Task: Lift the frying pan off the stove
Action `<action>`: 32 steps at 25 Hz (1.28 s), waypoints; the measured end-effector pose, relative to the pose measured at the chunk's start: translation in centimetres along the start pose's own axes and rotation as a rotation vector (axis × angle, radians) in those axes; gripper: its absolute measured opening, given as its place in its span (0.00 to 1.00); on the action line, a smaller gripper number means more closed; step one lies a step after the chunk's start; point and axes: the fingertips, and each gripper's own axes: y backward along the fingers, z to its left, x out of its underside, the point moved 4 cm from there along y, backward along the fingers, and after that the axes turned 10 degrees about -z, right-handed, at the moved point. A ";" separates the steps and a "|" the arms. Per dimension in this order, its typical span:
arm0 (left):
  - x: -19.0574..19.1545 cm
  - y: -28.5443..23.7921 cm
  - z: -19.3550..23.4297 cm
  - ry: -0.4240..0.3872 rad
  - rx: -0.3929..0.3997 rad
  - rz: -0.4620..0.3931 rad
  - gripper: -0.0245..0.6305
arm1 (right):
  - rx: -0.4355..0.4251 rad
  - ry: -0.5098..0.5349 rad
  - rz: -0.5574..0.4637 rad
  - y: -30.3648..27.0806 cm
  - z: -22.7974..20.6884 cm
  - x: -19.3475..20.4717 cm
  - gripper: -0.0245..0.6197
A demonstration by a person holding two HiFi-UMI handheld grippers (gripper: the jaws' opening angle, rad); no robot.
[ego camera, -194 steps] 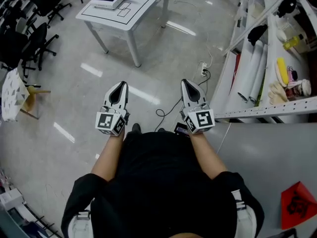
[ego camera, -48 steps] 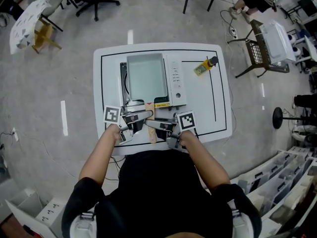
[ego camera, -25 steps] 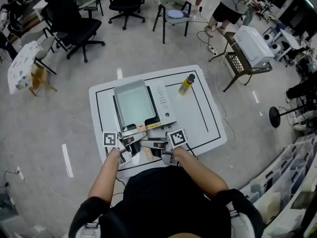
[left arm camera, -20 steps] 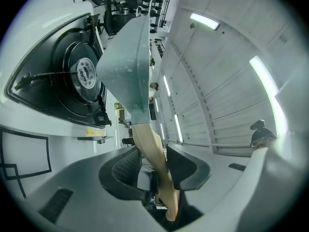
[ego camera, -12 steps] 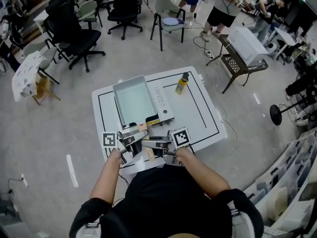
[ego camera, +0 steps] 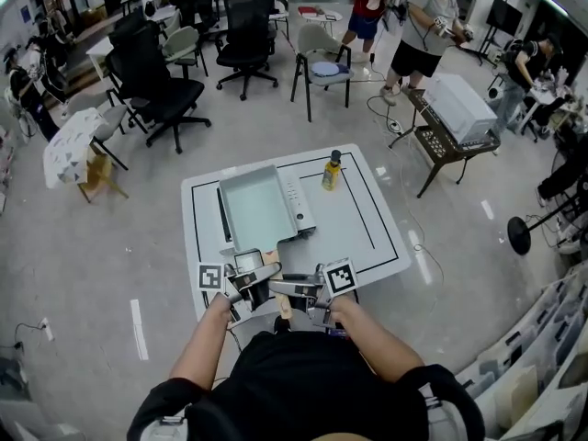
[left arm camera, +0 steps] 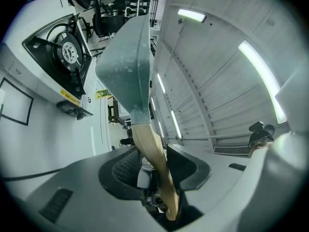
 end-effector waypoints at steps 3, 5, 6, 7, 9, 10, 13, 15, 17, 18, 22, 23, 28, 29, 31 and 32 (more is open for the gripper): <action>3.0 0.1 -1.1 0.004 -0.004 -0.016 0.28 | -0.012 0.016 0.013 1.7 1.9 1.8 0.29; 4.9 0.1 -1.9 0.004 -0.008 -0.026 0.28 | -0.025 0.025 0.015 2.7 3.0 3.0 0.29; 5.8 0.1 -2.2 0.002 -0.011 -0.028 0.28 | -0.034 0.026 0.015 3.3 3.6 3.5 0.29; 6.7 0.1 -2.5 0.000 -0.017 -0.030 0.28 | -0.042 0.027 0.016 3.8 4.2 4.1 0.30; 8.6 0.1 -3.1 0.001 -0.025 -0.029 0.28 | -0.049 0.028 0.017 5.0 5.4 5.3 0.30; 9.7 0.1 -3.4 0.003 -0.026 -0.028 0.28 | -0.050 0.028 0.017 5.6 5.8 6.0 0.30; 12.6 0.4 -3.8 0.002 -0.025 -0.029 0.28 | -0.053 -0.016 0.008 7.5 6.4 8.6 0.31; 14.3 0.7 -4.1 -0.006 -0.026 -0.032 0.28 | -0.070 -0.014 0.009 8.4 7.1 9.9 0.31; 16.0 1.0 -4.5 -0.007 -0.032 -0.035 0.28 | -0.097 0.016 0.016 9.0 8.3 11.0 0.31; 16.6 1.2 -4.6 -0.010 -0.034 -0.035 0.28 | -0.101 0.006 0.016 9.3 8.7 11.6 0.31; 19.1 2.0 -5.3 -0.003 -0.032 -0.042 0.28 | -0.111 -0.028 0.016 10.2 10.0 13.9 0.31; 19.7 2.4 -5.5 0.007 -0.034 -0.047 0.29 | -0.113 -0.026 0.019 10.2 10.4 14.5 0.32; 22.3 3.9 -6.4 0.022 -0.042 -0.054 0.29 | -0.111 -0.037 0.024 10.6 12.0 17.2 0.32; 22.7 4.1 -6.5 0.024 -0.043 -0.055 0.29 | -0.110 -0.031 0.027 10.7 12.2 17.6 0.32; 23.6 4.6 -6.6 0.032 -0.046 -0.056 0.29 | -0.101 -0.054 0.024 10.9 12.5 18.7 0.33; 24.0 5.0 -6.6 0.041 -0.048 -0.056 0.29 | -0.098 -0.064 0.022 10.9 12.7 19.1 0.33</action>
